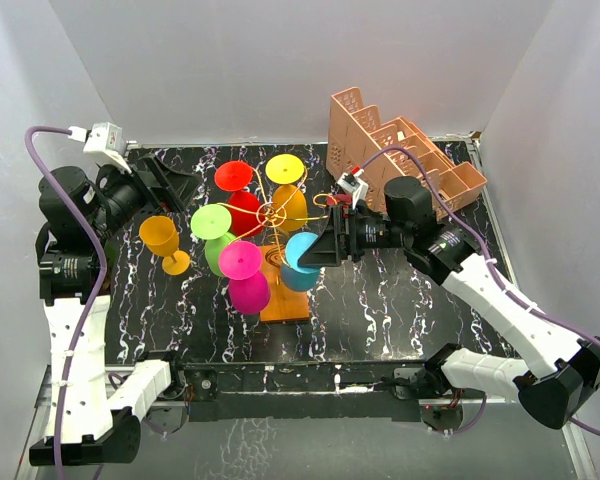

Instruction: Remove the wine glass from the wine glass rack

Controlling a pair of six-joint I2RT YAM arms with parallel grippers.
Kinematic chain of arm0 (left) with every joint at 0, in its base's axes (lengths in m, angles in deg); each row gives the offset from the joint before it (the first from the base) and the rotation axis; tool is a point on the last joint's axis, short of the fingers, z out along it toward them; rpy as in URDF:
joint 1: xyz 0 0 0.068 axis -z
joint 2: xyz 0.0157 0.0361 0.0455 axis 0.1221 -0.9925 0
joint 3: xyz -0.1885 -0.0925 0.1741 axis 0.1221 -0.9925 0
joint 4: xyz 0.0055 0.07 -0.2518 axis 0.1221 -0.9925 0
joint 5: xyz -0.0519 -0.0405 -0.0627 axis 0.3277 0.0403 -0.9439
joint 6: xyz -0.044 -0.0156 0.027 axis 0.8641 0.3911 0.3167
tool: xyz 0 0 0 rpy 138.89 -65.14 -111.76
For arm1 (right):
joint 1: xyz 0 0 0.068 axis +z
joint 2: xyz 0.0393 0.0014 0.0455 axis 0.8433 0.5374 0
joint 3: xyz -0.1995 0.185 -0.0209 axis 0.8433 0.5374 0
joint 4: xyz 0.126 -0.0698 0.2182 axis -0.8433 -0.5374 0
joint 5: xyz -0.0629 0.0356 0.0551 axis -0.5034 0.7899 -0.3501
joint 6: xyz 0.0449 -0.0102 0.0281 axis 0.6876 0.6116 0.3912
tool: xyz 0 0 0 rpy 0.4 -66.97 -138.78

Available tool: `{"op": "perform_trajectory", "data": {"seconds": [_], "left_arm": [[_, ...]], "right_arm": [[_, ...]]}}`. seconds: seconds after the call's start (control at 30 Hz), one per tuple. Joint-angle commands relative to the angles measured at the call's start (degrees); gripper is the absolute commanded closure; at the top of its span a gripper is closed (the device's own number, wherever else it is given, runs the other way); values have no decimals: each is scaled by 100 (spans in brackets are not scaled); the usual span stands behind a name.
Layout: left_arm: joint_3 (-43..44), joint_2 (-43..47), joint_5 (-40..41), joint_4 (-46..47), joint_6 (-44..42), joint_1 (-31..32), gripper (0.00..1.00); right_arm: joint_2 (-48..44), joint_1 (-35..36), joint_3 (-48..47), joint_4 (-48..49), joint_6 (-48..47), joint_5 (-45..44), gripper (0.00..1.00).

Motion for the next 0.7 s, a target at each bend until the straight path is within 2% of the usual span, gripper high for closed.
{"op": "perform_trajectory", "data": {"seconds": [0.0, 0.2, 0.4, 0.67], "left_arm": [[92, 8, -65, 21, -92, 35, 3], [53, -1, -110, 46, -77, 41, 3], [30, 6, -135, 56, -79, 43, 3], [13, 8, -176, 66, -27, 39, 3]], "right_arm": [[-105, -4, -283, 106, -15, -395, 8], [-201, -3, -461, -205, -189, -835, 16], [-231, -4, -477, -389, -313, -860, 37], [-292, -1, -471, -391, -303, -800, 54]]}}
